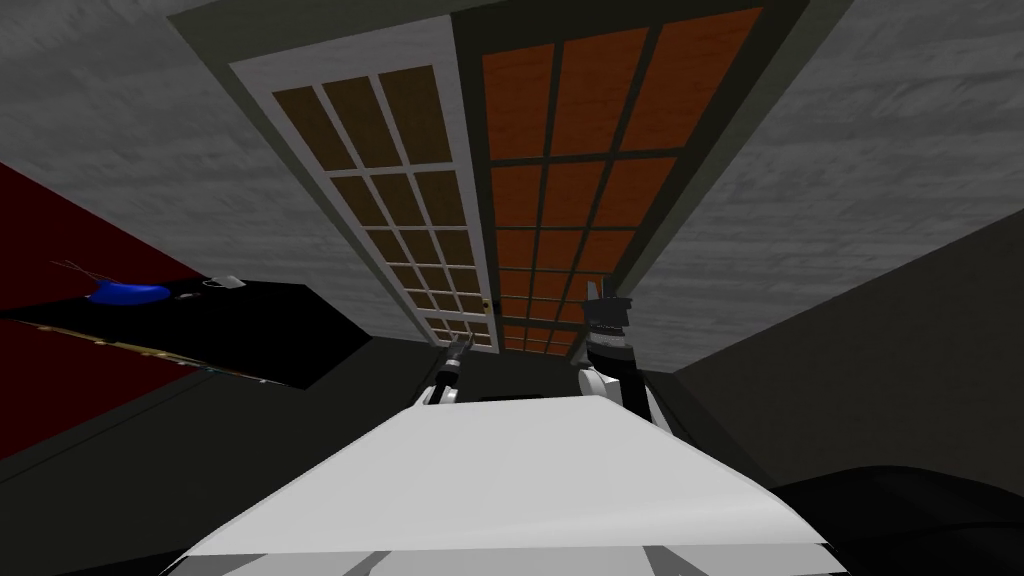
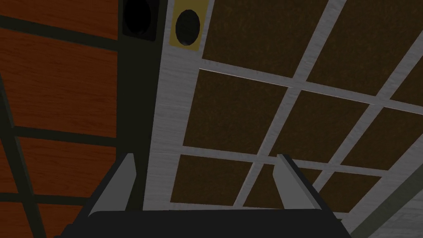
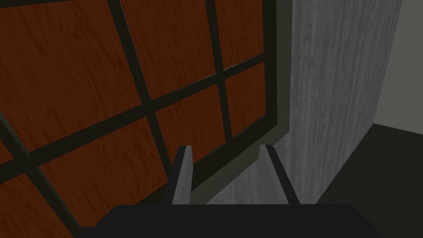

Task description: Pull the door open

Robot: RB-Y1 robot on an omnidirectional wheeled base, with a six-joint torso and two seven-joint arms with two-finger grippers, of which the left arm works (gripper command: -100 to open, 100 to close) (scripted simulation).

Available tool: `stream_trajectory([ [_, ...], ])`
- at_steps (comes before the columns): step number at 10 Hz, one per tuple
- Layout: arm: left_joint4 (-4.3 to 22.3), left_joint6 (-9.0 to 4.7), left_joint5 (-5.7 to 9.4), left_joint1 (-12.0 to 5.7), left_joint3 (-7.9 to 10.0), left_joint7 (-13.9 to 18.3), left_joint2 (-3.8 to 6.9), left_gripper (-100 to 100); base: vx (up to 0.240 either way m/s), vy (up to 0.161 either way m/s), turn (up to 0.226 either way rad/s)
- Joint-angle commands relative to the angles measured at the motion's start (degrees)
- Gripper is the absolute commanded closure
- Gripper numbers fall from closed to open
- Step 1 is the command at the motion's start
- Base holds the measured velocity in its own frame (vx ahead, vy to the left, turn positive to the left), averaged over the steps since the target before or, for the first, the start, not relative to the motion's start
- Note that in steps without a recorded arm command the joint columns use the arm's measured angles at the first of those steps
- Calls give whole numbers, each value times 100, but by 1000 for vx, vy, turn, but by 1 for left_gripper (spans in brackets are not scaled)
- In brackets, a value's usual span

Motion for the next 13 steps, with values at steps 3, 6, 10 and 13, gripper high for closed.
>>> stream_trajectory([
  [3,454,-137,-98,-194,14,-399,-22,-100,98,-12,-8],
  [6,824,-250,-185,-355,21,-735,-50,-100,124,-11,-8],
  [10,1163,-354,-265,-515,27,-1047,-83,-100,102,11,-6],
  [13,1290,-356,-219,-456,85,-1131,-31,-100,12,0,0],
])
